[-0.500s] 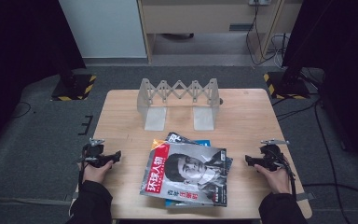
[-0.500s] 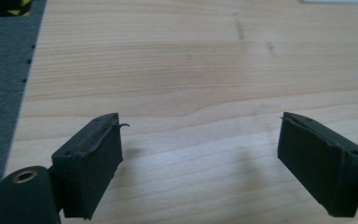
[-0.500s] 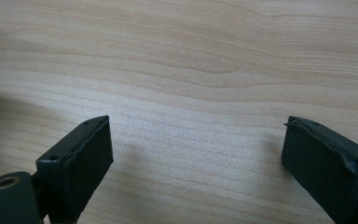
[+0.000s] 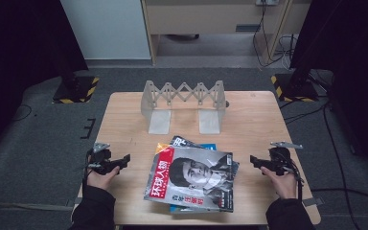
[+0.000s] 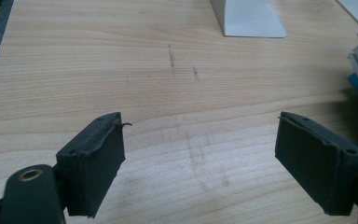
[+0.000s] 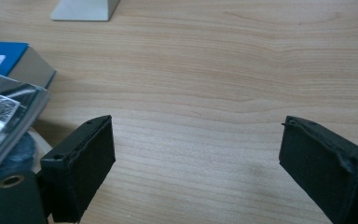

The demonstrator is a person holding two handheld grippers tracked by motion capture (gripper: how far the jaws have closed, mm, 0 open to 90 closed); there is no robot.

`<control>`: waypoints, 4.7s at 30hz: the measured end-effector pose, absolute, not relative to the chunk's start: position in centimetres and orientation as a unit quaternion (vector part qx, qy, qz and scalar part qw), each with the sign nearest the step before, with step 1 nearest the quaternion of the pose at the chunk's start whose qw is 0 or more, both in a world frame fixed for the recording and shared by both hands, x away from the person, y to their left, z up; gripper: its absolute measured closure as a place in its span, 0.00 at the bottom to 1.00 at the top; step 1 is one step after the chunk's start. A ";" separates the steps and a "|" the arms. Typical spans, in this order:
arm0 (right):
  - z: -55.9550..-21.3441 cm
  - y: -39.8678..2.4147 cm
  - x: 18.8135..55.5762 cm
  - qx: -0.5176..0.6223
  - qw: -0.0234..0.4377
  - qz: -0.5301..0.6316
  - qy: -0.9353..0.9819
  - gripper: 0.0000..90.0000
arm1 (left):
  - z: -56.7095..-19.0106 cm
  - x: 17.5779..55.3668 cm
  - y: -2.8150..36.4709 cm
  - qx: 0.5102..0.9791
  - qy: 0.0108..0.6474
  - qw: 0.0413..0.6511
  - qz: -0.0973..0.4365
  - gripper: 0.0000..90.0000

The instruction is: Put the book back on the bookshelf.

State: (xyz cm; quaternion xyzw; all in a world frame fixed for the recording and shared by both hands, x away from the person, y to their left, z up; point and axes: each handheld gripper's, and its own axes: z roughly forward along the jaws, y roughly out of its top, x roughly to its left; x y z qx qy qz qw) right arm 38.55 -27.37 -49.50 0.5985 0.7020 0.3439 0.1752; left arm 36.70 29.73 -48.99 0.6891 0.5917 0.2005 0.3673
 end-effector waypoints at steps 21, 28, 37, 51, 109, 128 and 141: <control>-46.2 -25.4 36.6 0.565 0.170 0.422 0.688 0.11 | -46.8 33.9 27.4 0.700 0.543 0.427 0.184 0.20; -45.7 -24.2 35.8 0.548 0.165 0.429 0.699 0.11 | -46.6 32.7 26.5 0.709 0.528 0.434 0.176 0.21; -45.7 -22.6 35.0 0.529 0.148 0.437 0.713 0.11 | -46.7 31.2 25.4 0.724 0.511 0.436 0.154 0.22; -46.3 -21.2 33.5 0.513 0.133 0.440 0.724 0.12 | -47.3 29.8 23.3 0.754 0.492 0.421 0.109 0.29; -49.3 -17.7 33.6 0.481 0.076 0.411 0.771 0.21 | -48.3 31.1 22.4 0.691 0.478 0.528 -0.125 0.54; -49.3 -18.1 33.7 0.486 0.073 0.414 0.766 0.19 | -47.0 32.5 21.6 0.699 0.480 0.509 -0.152 0.90; -48.5 -20.7 34.3 0.502 0.123 0.441 0.734 0.14 | -43.9 33.8 20.7 0.683 0.475 0.539 -0.134 0.96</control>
